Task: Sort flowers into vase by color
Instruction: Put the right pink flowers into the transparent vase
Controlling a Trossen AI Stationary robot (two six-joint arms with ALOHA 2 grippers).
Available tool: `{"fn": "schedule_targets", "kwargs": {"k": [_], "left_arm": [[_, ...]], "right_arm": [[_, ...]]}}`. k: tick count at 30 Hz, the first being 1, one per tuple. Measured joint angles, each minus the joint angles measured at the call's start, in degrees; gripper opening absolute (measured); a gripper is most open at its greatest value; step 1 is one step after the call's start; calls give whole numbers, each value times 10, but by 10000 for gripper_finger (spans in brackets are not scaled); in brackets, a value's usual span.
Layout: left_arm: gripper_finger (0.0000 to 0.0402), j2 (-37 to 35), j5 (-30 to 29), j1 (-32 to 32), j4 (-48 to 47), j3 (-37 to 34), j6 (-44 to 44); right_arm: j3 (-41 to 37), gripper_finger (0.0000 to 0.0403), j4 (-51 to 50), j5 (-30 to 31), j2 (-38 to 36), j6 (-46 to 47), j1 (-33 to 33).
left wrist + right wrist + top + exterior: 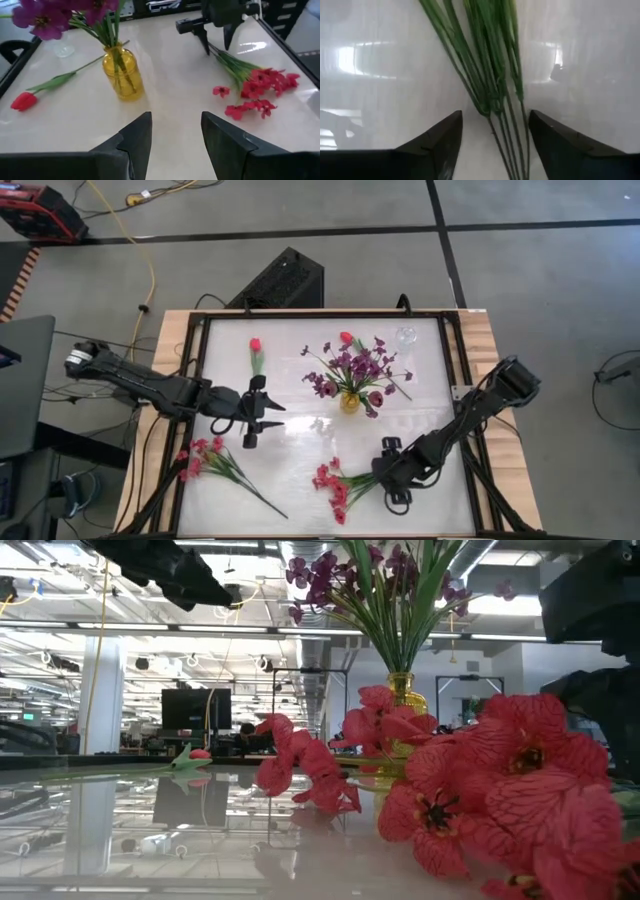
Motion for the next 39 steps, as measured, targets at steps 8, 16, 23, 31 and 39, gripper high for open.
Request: {"fn": "schedule_targets", "kwargs": {"k": [8, 16, 23, 31, 39], "left_arm": [[162, 0, -87, -43, -3, 0, -8], [162, -32, -98, -49, 90, -74, 63], [162, -78, -90, -14, 206, -177, 16], [162, -80, -85, -8, 201, -177, 15], [162, -80, -82, -5, 201, -177, 16]], "right_arm": [[44, 38, -101, -2, 2, -7, 7], [73, 23, -73, 82, -127, -100, 8], [73, 21, 110, 145, -294, -259, -24], [73, 21, 221, 174, -458, -471, -86], [73, 22, 263, 196, -510, -541, -292]]}}
